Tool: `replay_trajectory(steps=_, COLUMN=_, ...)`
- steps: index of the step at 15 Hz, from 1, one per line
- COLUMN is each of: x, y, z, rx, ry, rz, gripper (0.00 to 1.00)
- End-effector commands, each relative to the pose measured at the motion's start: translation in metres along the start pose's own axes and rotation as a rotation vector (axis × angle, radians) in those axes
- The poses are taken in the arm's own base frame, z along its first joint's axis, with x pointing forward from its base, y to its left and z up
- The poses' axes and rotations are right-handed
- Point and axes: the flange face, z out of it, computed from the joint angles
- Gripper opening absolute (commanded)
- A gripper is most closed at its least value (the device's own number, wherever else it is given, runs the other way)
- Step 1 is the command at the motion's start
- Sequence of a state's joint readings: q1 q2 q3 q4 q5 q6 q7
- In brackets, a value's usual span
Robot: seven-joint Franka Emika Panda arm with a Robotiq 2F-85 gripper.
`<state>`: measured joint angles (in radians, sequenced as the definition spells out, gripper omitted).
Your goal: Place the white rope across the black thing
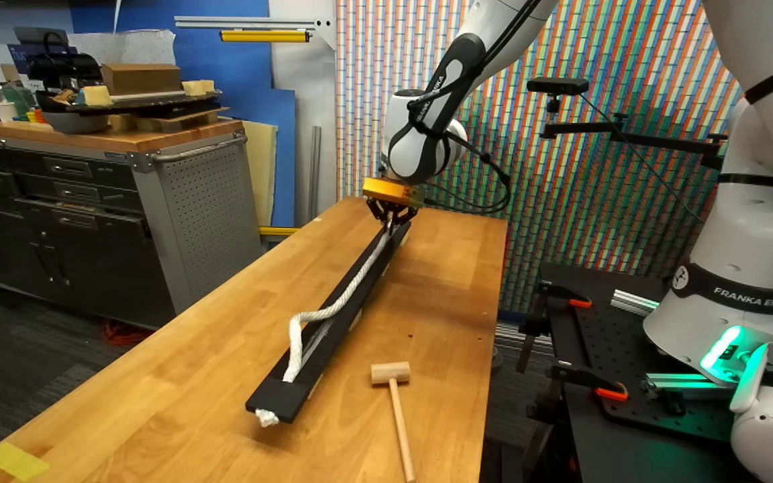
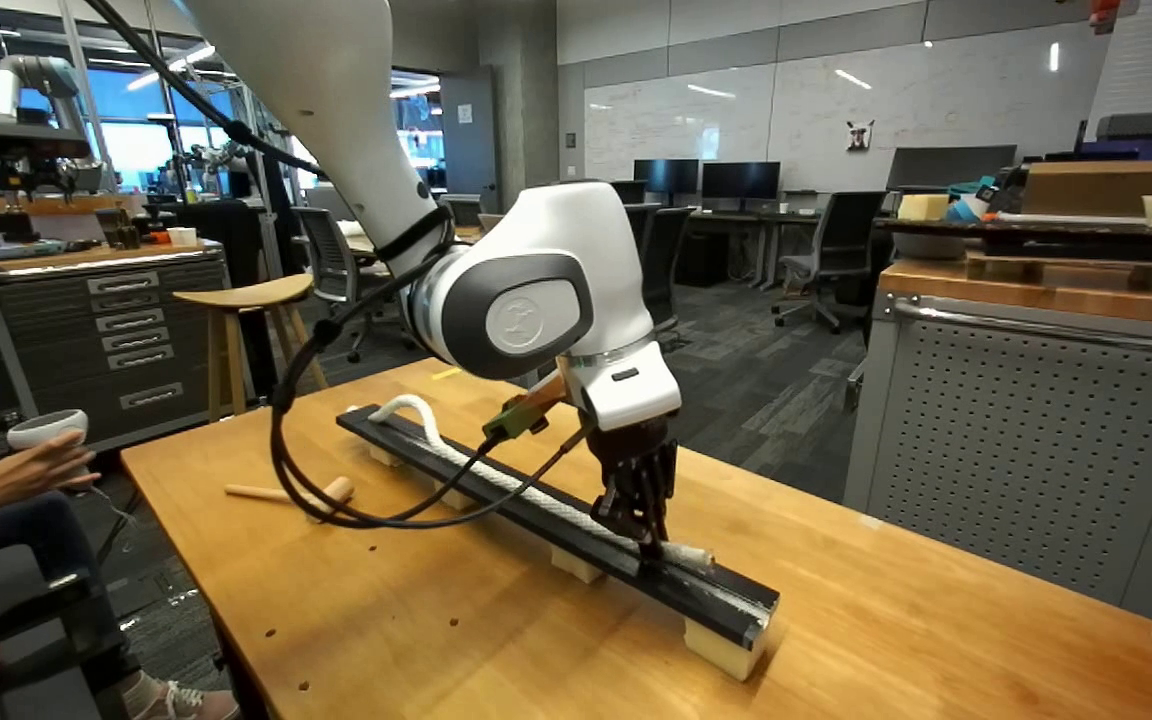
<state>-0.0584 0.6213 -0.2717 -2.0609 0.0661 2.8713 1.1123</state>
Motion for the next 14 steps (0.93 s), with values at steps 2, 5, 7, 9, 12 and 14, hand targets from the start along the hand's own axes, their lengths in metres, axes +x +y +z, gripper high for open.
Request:
replay_trajectory(steps=2, x=0.006, y=0.021, z=-0.001, rx=-0.005, ry=0.013, rz=0.018, gripper=0.03)
replay_trajectory(steps=5, x=0.016, y=0.019, z=0.004, rx=-0.01, ry=0.016, rz=0.036, gripper=0.03)
replay_trajectory(steps=7, x=0.022, y=0.017, z=0.005, rx=-0.009, ry=0.015, rz=0.052, gripper=0.03)
replay_trajectory(steps=9, x=0.029, y=0.013, z=0.005, rx=-0.008, ry=0.019, rz=0.064, gripper=0.03)
replay_trajectory(steps=12, x=0.039, y=0.009, z=0.006, rx=-0.008, ry=0.027, rz=0.072, gripper=0.03)
replay_trajectory(steps=14, x=0.045, y=0.007, z=0.007, rx=-0.008, ry=0.035, rz=0.075, gripper=0.03)
